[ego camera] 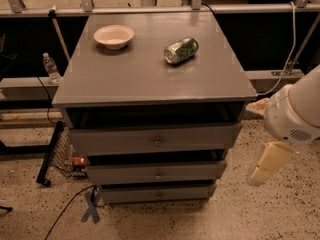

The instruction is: Open middle drawer

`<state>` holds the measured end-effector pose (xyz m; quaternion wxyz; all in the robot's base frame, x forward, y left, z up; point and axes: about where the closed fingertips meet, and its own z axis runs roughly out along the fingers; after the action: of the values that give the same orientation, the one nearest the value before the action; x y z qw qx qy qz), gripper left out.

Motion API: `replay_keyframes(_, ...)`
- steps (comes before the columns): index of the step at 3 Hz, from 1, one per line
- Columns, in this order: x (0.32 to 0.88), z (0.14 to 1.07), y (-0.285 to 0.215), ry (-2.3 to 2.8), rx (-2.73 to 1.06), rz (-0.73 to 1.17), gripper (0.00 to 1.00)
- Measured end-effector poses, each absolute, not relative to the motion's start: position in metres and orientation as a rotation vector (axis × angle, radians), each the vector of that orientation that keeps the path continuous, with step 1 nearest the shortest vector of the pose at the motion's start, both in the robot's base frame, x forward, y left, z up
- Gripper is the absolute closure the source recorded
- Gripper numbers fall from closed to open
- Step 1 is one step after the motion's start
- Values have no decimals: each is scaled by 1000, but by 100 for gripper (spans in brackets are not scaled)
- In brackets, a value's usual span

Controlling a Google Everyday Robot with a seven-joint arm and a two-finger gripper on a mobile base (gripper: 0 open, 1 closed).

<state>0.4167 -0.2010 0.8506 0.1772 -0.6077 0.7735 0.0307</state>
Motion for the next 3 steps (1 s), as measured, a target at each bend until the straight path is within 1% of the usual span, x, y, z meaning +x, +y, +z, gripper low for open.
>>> replay_keyframes(1, 418, 801, -188, 2181, -1708, 184, 0)
replay_keyframes(2, 418, 801, -188, 2181, -1708, 184, 0)
replay_keyframes(3, 422, 779, -190, 2179, -1709, 194, 0)
